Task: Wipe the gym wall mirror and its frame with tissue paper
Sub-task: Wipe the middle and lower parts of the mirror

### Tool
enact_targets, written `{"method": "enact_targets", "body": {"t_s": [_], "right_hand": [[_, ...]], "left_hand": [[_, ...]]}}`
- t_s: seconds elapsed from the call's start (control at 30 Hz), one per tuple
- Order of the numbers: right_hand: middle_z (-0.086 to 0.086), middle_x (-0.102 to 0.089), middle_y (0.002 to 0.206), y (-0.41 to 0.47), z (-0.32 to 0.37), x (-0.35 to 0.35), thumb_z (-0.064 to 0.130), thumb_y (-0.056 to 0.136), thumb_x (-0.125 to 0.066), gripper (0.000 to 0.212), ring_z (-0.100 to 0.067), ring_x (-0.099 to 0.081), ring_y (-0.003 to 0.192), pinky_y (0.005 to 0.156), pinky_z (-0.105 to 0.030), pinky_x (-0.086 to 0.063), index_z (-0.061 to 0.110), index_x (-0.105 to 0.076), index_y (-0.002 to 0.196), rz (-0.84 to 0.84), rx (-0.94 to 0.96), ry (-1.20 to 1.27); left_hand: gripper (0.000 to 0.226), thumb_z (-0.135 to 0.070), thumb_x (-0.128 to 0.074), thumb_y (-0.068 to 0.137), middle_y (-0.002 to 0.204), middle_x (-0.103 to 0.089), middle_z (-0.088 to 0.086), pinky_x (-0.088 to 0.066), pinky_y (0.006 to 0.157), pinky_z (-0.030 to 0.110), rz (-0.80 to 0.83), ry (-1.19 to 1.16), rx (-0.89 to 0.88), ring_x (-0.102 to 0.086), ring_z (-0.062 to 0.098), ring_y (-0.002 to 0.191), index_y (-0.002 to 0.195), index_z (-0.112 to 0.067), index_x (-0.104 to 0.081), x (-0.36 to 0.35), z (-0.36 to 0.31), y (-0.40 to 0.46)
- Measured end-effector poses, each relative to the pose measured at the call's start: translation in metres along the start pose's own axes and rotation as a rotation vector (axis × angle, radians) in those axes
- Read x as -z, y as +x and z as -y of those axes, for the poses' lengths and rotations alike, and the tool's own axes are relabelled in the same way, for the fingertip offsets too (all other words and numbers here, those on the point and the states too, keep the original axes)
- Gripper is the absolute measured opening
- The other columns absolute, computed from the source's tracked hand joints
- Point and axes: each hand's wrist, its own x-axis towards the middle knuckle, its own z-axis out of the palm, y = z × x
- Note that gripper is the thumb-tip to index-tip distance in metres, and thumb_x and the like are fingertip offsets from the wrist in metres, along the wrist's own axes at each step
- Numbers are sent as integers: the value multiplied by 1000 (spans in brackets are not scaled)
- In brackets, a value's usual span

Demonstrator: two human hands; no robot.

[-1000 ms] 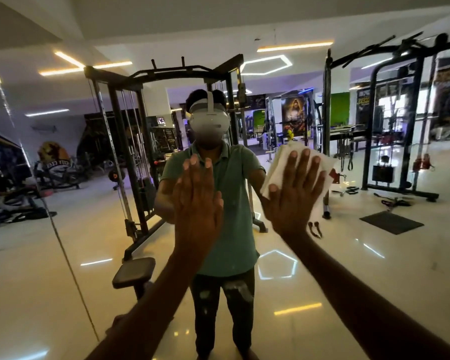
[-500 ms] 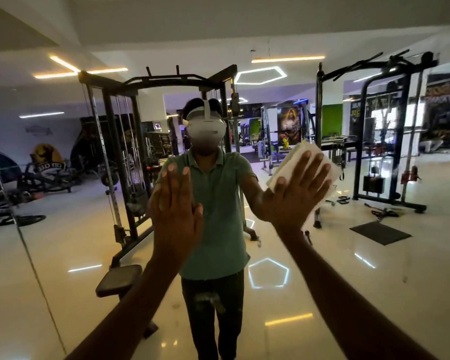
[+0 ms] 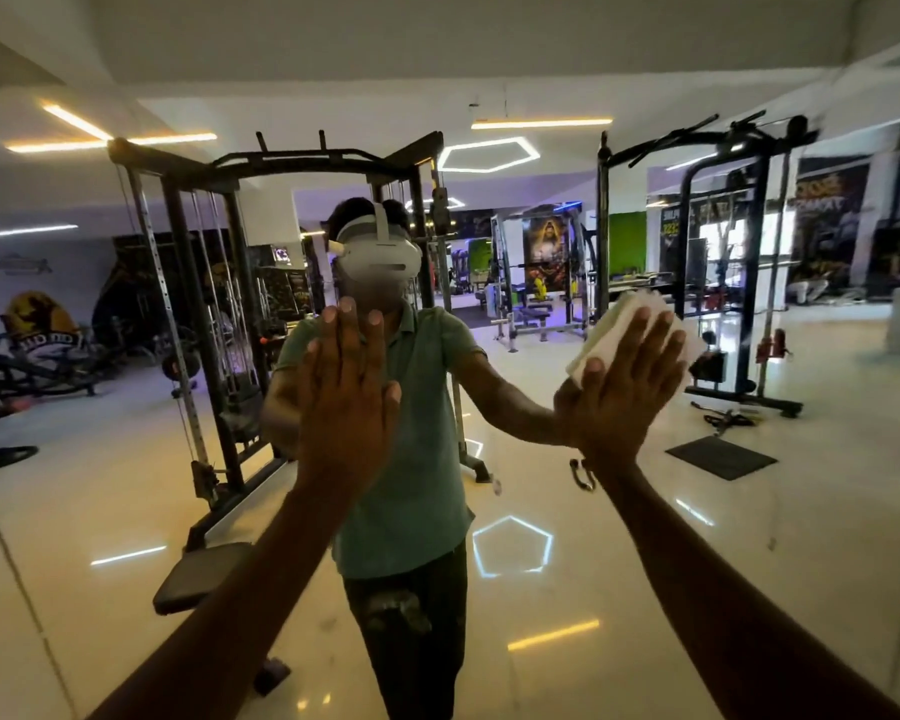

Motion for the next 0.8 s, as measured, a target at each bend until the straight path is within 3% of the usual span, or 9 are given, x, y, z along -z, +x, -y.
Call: {"method": "enact_targets", "body": {"t_s": [0.03,0.1,0.2,0.33,0.4,0.5,0.67,0.73,0.8], "right_hand": [[-23,-13,172,-7,26,-3,54,104,-18,78,-44,-9,159,124,-66,-15,4,-22,164,-29,-114,41],[-22,-6,173,-37,68,-9,53,103,-21,78,-45,-3,160,126,-66,-9,6,-18,166,22,-45,51],[-19,4,174,-100,66,-19,52,106,-23,74,-45,3,160,126,-68,-2,11,-12,167,244,411,13],[-13,2,175,-100,-13,-10,54,107,-30,72,-41,0,161,125,-69,-8,18,-11,167,328,873,-109],[-13,2,175,-82,-47,0,55,106,-33,75,-40,0,161,125,-68,-9,19,-10,167,309,832,-159],[-19,4,174,-45,-89,19,53,104,-34,80,-43,2,160,125,-69,-9,11,-7,167,265,516,-171],[-22,-7,173,24,-85,24,62,103,-8,85,-42,-4,160,125,-65,-12,5,-16,166,101,-30,-57],[-23,-8,173,24,-62,18,63,101,-7,86,-44,-5,160,126,-65,-11,7,-17,166,65,-47,-55],[-22,-2,173,0,-53,8,59,102,-16,81,-45,1,160,127,-66,-3,9,-14,167,157,208,-58]], "left_hand": [[75,-40,-39,104,172,-1,21,-4,128,50,-12,1,39,1,37,159,165,-7,-11,-1,-5,0],[74,-37,-38,103,171,-2,22,-3,128,51,-36,-39,79,1,38,159,164,-5,-11,-1,-18,2],[70,-28,-36,104,172,-3,20,-13,127,56,-54,-165,-38,0,35,159,165,-8,-8,-3,-41,8],[76,-36,-38,104,172,-3,18,-19,125,59,-45,-138,-43,-2,34,160,165,-14,3,-8,-50,12],[75,-39,-37,105,172,-4,17,-16,126,57,-40,-120,-76,-3,33,160,165,-14,1,-11,-43,10],[74,-40,-39,105,172,-4,17,-12,128,55,-27,-125,-63,-2,32,160,166,-11,-8,-9,-40,10],[76,-40,-42,104,172,-1,19,-3,129,48,-7,-127,31,2,34,160,165,-7,-10,-12,-90,16],[73,-35,-45,105,172,-2,18,-7,129,51,-24,-158,-26,1,33,160,165,-7,-12,-18,-125,24],[72,-34,-45,107,172,0,18,-11,128,55,-23,-127,-39,1,35,160,165,-9,-10,-26,-157,31]]}}
